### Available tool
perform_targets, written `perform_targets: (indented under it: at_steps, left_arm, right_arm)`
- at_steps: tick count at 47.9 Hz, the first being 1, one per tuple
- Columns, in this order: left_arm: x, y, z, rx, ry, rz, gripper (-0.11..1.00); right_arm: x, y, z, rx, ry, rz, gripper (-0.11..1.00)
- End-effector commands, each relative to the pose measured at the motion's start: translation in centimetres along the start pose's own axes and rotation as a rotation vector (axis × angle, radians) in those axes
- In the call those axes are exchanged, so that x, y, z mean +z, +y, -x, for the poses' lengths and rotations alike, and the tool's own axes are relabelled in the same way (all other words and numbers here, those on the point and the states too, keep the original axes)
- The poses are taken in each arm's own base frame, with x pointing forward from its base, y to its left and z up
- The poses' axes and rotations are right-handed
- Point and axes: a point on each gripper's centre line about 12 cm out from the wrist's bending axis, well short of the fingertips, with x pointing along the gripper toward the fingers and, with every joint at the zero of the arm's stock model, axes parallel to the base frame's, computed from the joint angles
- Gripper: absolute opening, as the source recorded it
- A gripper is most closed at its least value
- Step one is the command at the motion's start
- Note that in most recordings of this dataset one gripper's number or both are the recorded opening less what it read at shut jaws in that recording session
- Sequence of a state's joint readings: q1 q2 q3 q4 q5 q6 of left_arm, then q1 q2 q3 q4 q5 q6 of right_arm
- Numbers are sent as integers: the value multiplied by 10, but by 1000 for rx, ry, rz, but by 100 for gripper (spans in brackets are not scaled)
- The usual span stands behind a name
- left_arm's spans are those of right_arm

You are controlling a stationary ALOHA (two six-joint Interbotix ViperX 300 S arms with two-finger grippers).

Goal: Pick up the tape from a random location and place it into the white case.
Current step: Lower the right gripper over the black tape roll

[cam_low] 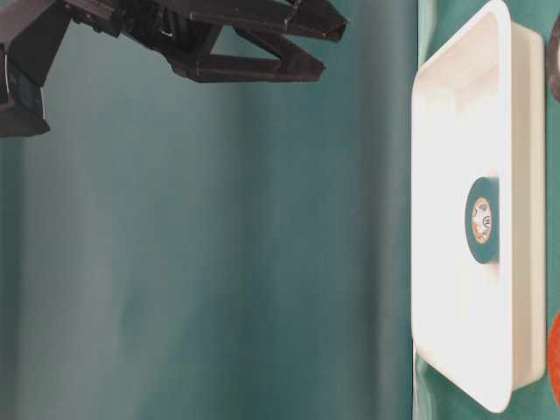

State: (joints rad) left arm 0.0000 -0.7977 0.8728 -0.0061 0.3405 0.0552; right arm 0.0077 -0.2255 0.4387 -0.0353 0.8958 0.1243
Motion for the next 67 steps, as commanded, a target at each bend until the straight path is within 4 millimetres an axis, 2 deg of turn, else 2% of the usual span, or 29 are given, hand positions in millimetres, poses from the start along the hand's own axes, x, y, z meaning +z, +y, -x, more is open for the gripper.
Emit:
perform_targets:
  at_steps: [1, 10, 17, 50, 67]
  left_arm:
    - [11, 0, 3, 0, -31, 1, 99]
    - [11, 0, 3, 0, -32, 1, 99]
    - [10, 0, 3, 0, -29, 1, 99]
    - [10, 0, 3, 0, -29, 1, 99]
    - [11, 0, 3, 0, -31, 1, 99]
  right_arm:
    - [9, 0, 9, 2, -38, -2, 92]
    - [7, 0, 8, 1, -34, -7, 92]
    - [1, 0, -2, 1, -25, -33, 92]
    - [-38, 6, -99, 8, 45, -110, 92]
    - [-49, 8, -129, 13, 52, -120, 92]
